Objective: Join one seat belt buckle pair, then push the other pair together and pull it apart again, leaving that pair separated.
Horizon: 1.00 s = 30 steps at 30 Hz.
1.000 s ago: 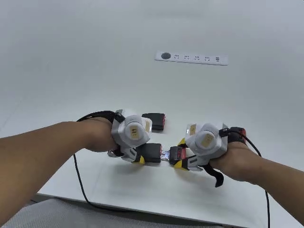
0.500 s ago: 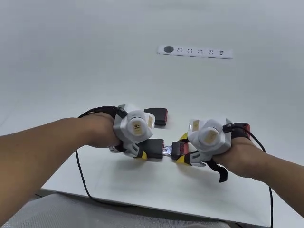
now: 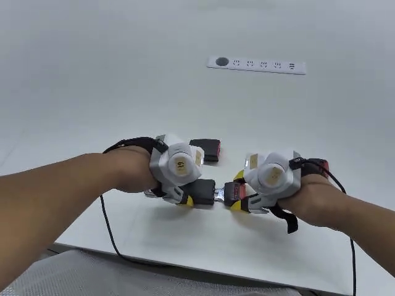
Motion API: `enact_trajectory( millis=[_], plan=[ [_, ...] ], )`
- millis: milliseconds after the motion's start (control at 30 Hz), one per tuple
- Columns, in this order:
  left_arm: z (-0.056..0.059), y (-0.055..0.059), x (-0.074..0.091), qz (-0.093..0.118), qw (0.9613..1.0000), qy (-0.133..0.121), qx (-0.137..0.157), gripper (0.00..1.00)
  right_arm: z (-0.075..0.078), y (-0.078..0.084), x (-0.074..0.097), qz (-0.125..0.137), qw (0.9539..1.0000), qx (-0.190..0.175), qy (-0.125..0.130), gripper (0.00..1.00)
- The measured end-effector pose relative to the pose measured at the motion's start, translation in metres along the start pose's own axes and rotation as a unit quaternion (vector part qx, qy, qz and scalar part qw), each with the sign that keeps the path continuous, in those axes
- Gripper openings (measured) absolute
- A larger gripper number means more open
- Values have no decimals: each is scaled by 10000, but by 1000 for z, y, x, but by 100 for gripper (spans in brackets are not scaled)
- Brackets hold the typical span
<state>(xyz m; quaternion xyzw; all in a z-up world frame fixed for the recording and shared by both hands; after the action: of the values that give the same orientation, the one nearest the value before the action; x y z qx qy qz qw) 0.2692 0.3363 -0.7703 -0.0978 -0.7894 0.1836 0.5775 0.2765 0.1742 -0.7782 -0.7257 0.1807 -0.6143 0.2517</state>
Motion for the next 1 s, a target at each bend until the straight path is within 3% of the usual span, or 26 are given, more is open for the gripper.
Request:
enact_trajectory(
  millis=[333,400,433,500,700,800,900,1000],
  plan=[
    [-1,-1,0,-47,10000,30,-10,32,1,-11,-5,40,10000,-54,-6,34],
    [-1,-1,0,-50,10000,34,-26,32,1,-14,-9,148,9997,-167,-22,34],
    [-1,0,0,-59,10000,21,49,32,1,-13,-6,4,10000,27,-29,34],
    [-1,1,0,-32,10000,3,46,32,0,-11,-6,87,9999,-115,4,34],
    [0,2,0,22,9999,-40,103,32,0,-10,-6,62,9999,-87,0,34],
    [1,10,2,314,9992,-153,219,32,0,-5,-6,107,9999,30,-34,34],
    [0,10,2,323,9991,-151,235,32,1,-1,-5,260,9996,-135,-42,34],
    [-2,8,1,309,9993,-83,169,32,-1,-2,-5,185,9998,-82,-39,34]
  ],
)
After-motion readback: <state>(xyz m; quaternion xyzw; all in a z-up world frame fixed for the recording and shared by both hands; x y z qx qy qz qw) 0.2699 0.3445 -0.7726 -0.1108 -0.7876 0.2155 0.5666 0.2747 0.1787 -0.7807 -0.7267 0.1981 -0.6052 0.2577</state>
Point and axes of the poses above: the centre of the closed fingertips' face, and the gripper's own axes: x roughly backward along the fingers, z roughly to its right, y roughly out of its underside, the point moved 10 cm from there along x, roughly backward along the fingers, and after that the axes turned 14 degrees about -y, right-handed, at the moved point
